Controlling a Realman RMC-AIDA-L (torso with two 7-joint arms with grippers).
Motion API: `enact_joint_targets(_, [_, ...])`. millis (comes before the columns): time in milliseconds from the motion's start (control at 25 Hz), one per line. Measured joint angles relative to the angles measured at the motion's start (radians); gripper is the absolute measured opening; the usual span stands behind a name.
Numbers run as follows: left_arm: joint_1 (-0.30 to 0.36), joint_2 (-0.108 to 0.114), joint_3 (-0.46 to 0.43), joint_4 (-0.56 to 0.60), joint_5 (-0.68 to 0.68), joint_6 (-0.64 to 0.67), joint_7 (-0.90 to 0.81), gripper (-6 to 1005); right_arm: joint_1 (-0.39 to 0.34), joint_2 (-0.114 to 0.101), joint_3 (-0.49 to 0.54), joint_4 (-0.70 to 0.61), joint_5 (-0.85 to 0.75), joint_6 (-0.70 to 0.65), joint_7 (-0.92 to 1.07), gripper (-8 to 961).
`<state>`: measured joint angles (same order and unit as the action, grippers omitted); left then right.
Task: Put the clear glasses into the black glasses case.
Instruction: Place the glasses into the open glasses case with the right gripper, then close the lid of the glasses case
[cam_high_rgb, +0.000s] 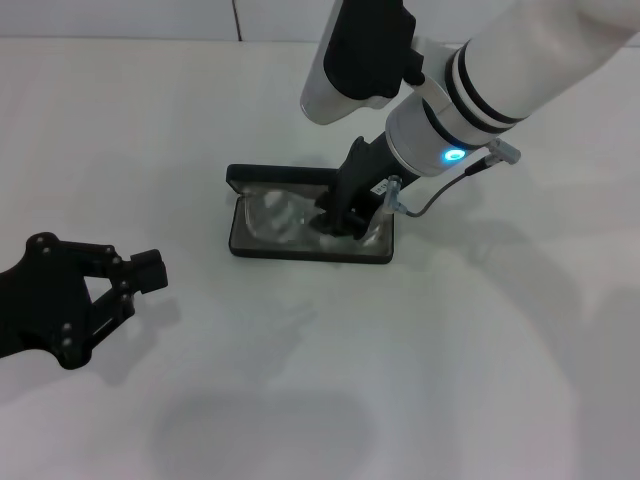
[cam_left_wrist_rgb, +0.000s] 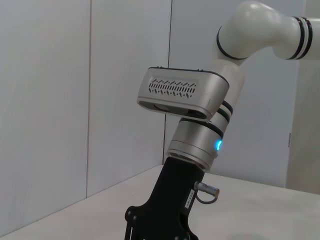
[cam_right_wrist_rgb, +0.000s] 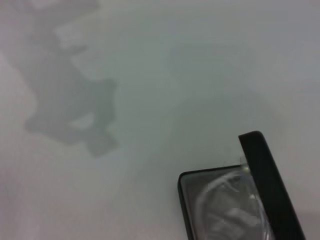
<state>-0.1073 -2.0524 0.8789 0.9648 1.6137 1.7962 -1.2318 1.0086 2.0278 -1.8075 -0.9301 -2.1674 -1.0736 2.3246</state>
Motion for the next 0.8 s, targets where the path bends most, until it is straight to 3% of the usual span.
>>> enact_joint_targets(320, [0.000, 0.000, 0.000, 0.000, 0.001, 0.000, 0.000, 69, -0.008, 0.000, 0.004, -0.016, 0.000, 0.001, -0.001, 219])
enact_joint_targets(440, [0.000, 0.000, 0.000, 0.000, 0.001, 0.000, 0.000, 69, -0.042, 0.000, 0.007, -0.067, 0.000, 0.001, -0.005, 221])
enact_joint_targets(600, [0.000, -0.004, -0.026, 0.000, -0.001, 0.000, 0.000, 68, -0.119, -0.001, 0.032, -0.179, 0.000, -0.003, -0.013, 224])
enact_joint_targets(800, [0.009, -0.021, -0.100, 0.000, -0.006, 0.007, 0.000, 68, -0.271, -0.005, 0.081, -0.350, 0.004, -0.019, -0.023, 227])
